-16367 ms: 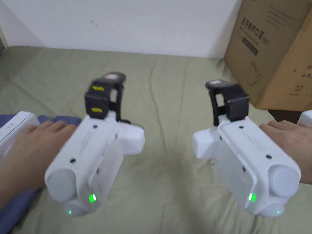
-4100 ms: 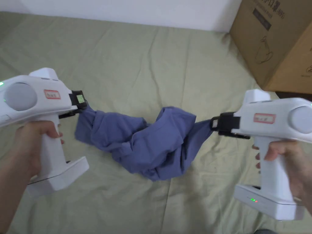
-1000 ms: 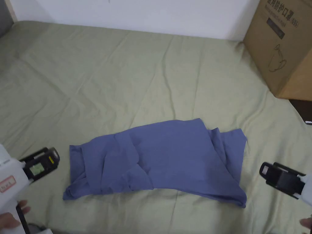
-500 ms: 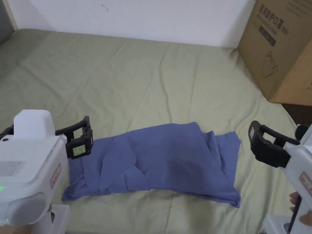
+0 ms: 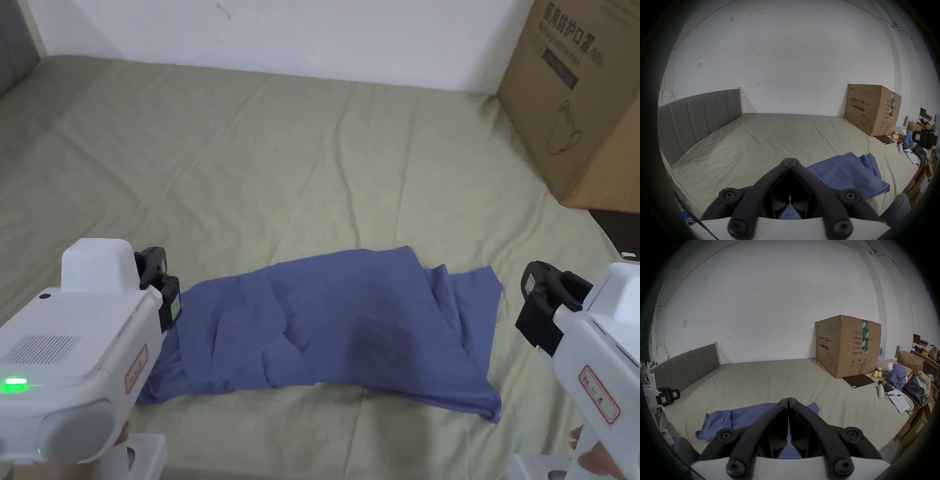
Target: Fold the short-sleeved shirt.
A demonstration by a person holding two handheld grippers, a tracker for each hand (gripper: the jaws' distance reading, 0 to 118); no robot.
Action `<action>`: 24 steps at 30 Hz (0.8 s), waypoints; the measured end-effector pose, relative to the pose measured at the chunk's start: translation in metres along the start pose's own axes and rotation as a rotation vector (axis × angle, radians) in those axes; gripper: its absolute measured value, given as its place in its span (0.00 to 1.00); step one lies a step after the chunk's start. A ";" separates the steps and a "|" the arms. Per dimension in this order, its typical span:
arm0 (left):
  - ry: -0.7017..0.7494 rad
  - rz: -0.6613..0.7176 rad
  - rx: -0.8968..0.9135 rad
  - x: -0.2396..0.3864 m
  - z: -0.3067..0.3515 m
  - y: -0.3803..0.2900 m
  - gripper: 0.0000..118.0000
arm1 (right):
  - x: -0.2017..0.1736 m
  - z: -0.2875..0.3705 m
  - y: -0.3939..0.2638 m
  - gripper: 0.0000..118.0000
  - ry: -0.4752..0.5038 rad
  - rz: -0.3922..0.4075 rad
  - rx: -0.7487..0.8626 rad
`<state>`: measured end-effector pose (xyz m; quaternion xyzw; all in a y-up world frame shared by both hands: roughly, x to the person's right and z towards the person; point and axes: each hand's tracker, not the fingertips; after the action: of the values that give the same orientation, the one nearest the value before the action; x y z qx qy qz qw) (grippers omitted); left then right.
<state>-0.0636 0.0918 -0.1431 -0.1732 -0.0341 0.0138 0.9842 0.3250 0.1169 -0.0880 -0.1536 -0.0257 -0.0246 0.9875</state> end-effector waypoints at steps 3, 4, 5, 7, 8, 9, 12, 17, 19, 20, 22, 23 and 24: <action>0.009 0.000 -0.004 -0.004 0.000 0.002 0.00 | -0.003 0.000 0.000 0.00 0.008 0.008 -0.002; 0.009 0.002 -0.005 -0.005 -0.002 0.001 0.00 | -0.003 -0.001 0.000 0.00 0.009 0.009 -0.005; 0.013 0.005 -0.006 -0.007 -0.002 0.002 0.00 | -0.004 -0.002 0.000 0.00 0.015 0.011 -0.009; 0.021 0.013 -0.007 -0.011 -0.001 0.004 0.00 | -0.005 -0.001 0.000 0.00 0.019 0.010 -0.013; 0.026 0.021 -0.006 -0.012 -0.002 0.004 0.00 | -0.006 -0.002 0.000 0.00 0.020 0.010 -0.017; 0.028 0.028 -0.009 -0.014 -0.002 0.006 0.00 | -0.006 -0.003 -0.001 0.00 0.021 0.010 -0.020; 0.044 0.051 -0.048 -0.022 -0.011 0.011 0.00 | -0.007 -0.003 -0.001 0.00 0.029 0.015 -0.027; 0.065 0.181 -0.262 -0.048 -0.061 0.028 0.70 | -0.009 -0.005 0.000 0.00 0.031 0.026 -0.032; 0.062 0.218 -0.340 -0.061 -0.091 0.028 1.00 | -0.009 -0.005 0.001 0.00 0.035 0.025 -0.036; 0.073 0.210 -0.383 -0.065 -0.108 0.026 1.00 | -0.009 -0.005 0.001 0.00 0.034 0.024 -0.039; 0.098 0.192 -0.445 -0.075 -0.134 0.023 1.00 | -0.009 -0.006 0.001 0.00 0.031 0.026 -0.046; 0.103 0.187 -0.505 -0.081 -0.149 0.019 1.00 | -0.008 -0.006 0.001 0.00 0.026 0.031 -0.050; 0.118 0.201 -0.560 -0.083 -0.162 0.012 1.00 | -0.008 -0.007 0.000 0.00 0.021 0.034 -0.053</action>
<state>-0.1353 0.0452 -0.3041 -0.4408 0.0382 0.0911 0.8922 0.3177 0.1154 -0.0954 -0.1797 -0.0119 -0.0101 0.9836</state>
